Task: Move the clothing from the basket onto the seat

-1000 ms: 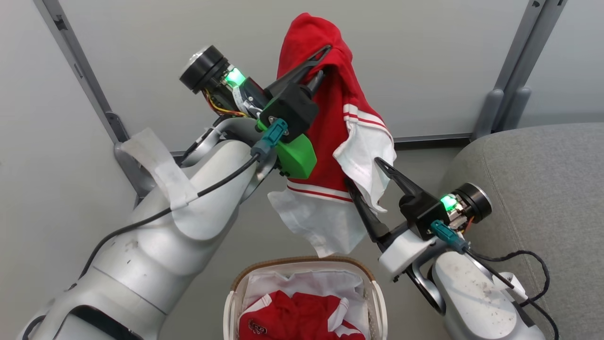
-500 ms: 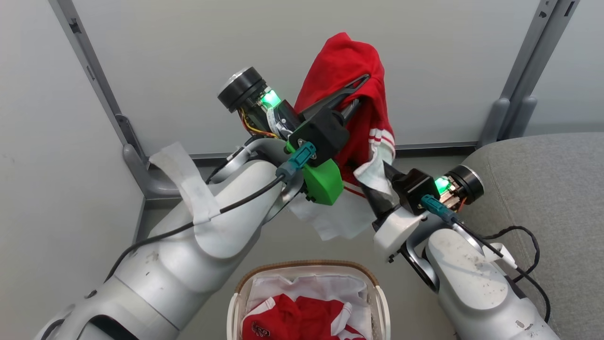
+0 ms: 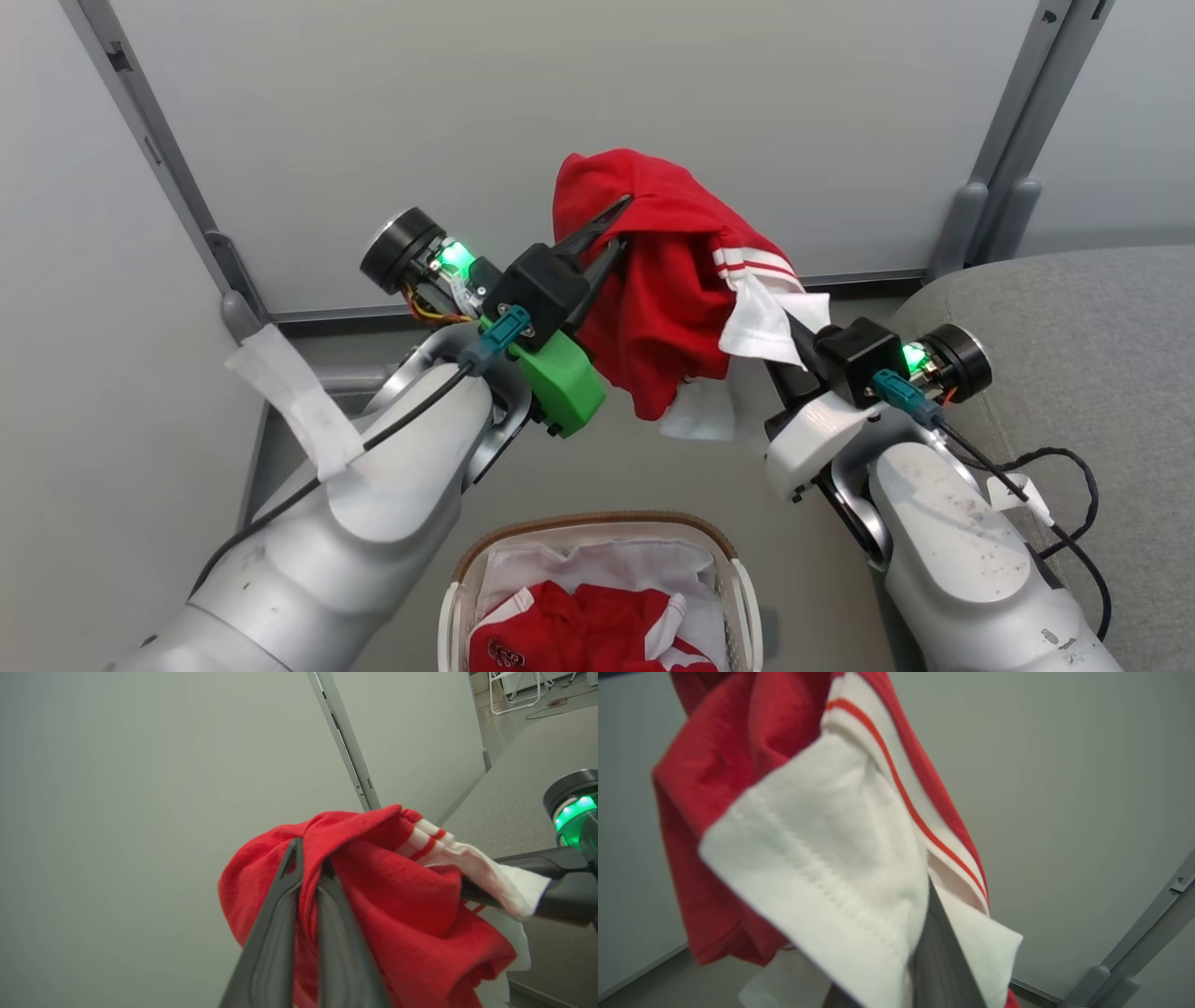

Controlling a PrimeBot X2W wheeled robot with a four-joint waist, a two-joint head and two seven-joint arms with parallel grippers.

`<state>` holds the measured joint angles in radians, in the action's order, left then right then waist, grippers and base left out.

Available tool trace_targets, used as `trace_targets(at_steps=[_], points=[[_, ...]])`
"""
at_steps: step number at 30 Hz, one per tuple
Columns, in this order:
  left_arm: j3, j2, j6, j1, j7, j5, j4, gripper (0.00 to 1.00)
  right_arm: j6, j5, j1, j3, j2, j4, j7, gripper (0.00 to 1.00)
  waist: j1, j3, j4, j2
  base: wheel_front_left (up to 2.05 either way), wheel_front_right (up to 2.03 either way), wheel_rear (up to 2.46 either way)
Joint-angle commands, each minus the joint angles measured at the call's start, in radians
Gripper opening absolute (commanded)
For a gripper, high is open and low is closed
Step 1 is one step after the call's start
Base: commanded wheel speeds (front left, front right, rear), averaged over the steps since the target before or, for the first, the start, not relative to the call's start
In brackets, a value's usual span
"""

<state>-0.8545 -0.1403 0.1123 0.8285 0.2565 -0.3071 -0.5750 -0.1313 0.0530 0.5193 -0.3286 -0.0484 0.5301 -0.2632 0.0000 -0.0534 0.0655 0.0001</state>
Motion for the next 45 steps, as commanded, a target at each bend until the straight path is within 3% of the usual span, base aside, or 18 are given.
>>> trace_targets(at_steps=[1, 9, 26, 36, 45], points=[[0.010, -0.004, -0.011, -0.032, 0.004, -0.014, -0.003, 1.00, 0.001, -0.008, -0.014, 0.011, -0.004, -0.008, -0.002, 0.00, 0.0000, 0.003, -0.005, -0.0001, 0.00, 0.00, 0.00], [0.086, -0.024, -0.042, -0.197, 0.009, -0.062, 0.015, 1.00, 0.001, -0.051, -0.009, 0.107, -0.004, -0.037, -0.002, 0.00, 0.0000, 0.012, -0.024, -0.0001, 0.00, 0.00, 0.00], [0.258, 0.013, -0.032, -0.535, 0.008, -0.032, 0.091, 1.00, 0.001, -0.119, -0.047, 0.201, -0.004, -0.071, -0.002, 0.00, 0.0000, 0.025, -0.049, -0.0001, 0.00, 0.00, 0.00], [0.307, 0.052, -0.007, -0.576, 0.008, 0.021, 0.104, 1.00, 0.001, -0.124, -0.050, 0.216, -0.004, -0.065, -0.002, 0.00, 0.0000, 0.032, -0.084, -0.0001, 0.00, 0.00, 0.00], [0.316, 0.081, 0.010, -0.584, 0.008, 0.043, 0.129, 1.00, 0.001, -0.182, -0.046, 0.257, -0.004, -0.082, -0.002, 0.00, 0.0000, 0.054, -0.199, -0.0001, 0.00, 0.00, 0.00]])
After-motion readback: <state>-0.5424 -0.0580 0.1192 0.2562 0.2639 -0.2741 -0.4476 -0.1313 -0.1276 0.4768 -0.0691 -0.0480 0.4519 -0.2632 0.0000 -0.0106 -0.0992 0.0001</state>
